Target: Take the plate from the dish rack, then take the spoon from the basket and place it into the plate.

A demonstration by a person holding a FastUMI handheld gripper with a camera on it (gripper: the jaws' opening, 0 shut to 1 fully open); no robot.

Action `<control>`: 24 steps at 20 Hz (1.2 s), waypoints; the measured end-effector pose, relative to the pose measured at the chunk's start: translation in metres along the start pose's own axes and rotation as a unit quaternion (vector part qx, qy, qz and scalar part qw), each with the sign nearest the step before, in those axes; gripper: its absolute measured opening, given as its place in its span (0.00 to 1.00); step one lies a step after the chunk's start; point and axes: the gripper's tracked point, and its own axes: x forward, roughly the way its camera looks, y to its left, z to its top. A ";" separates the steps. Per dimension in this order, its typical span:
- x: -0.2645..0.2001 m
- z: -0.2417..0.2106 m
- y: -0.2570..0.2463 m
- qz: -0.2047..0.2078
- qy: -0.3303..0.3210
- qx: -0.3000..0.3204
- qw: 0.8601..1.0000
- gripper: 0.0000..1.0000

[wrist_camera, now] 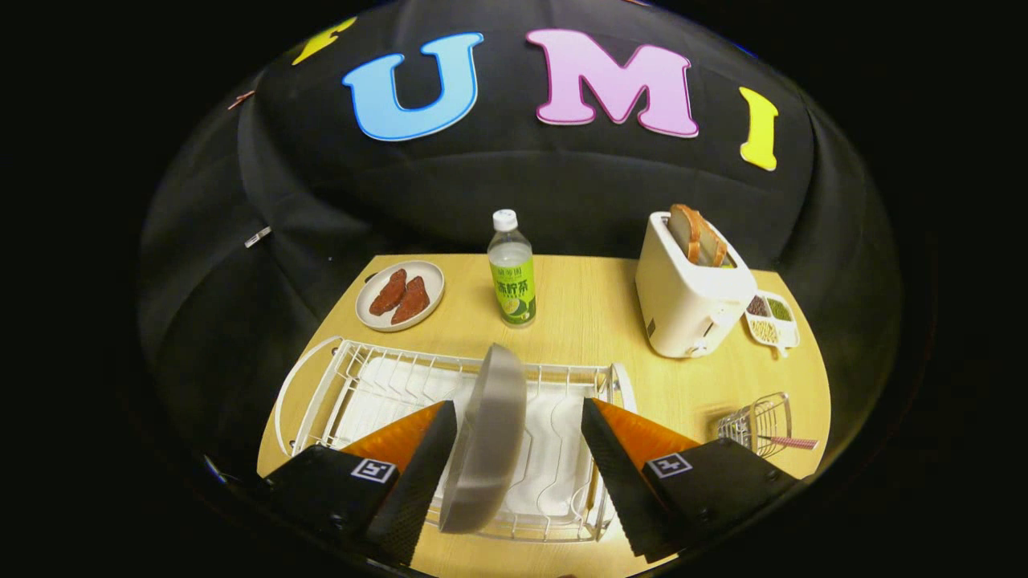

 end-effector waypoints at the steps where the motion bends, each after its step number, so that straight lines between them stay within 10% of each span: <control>1: 0.006 -0.006 0.003 0.005 0.020 0.009 1.000 0.95; 8: 0.018 -0.024 0.009 0.007 0.070 0.053 0.996 0.44; 24: 0.002 -0.013 0.004 -0.049 0.071 0.052 0.995 0.37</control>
